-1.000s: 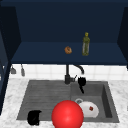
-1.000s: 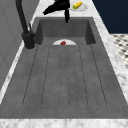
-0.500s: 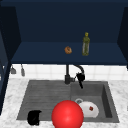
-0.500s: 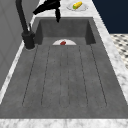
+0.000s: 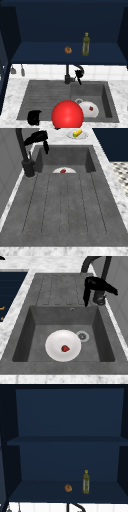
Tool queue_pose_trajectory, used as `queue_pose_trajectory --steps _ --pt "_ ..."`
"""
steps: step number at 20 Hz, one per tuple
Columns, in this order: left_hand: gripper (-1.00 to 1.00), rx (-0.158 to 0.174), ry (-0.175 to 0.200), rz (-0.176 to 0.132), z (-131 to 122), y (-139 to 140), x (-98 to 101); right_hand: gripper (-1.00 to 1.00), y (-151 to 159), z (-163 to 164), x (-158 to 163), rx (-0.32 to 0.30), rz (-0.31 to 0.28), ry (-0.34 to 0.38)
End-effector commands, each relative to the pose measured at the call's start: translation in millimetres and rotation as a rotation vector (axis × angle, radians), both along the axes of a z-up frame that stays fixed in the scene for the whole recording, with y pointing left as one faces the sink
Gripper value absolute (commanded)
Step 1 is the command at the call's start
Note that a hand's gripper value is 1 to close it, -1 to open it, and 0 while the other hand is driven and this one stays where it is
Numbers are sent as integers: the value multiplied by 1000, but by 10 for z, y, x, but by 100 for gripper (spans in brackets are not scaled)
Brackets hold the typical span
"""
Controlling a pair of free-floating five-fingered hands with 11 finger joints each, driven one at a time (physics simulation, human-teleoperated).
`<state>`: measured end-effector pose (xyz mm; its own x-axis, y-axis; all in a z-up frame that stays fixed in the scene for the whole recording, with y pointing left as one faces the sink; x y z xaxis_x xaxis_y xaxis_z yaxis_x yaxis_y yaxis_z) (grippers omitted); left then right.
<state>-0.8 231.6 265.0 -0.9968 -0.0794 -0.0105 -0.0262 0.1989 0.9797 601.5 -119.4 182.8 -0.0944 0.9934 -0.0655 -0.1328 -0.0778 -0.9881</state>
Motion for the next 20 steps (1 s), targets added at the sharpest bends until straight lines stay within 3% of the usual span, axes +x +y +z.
queue_pose_trajectory --steps 1,5,14,17,20 --pt "0 0 0 0 0 0 0 -100 95 -91 309 0 7 36" --pt "0 0 0 0 0 0 0 -100 219 -187 583 -4 -6 56" --pt "0 0 0 0 0 0 0 -100 409 -283 376 -43 -63 29" --pt "0 0 0 0 0 0 0 -100 551 -285 217 -65 -86 -38" --pt "0 0 0 0 0 0 0 -100 643 -294 132 -68 -108 -42"
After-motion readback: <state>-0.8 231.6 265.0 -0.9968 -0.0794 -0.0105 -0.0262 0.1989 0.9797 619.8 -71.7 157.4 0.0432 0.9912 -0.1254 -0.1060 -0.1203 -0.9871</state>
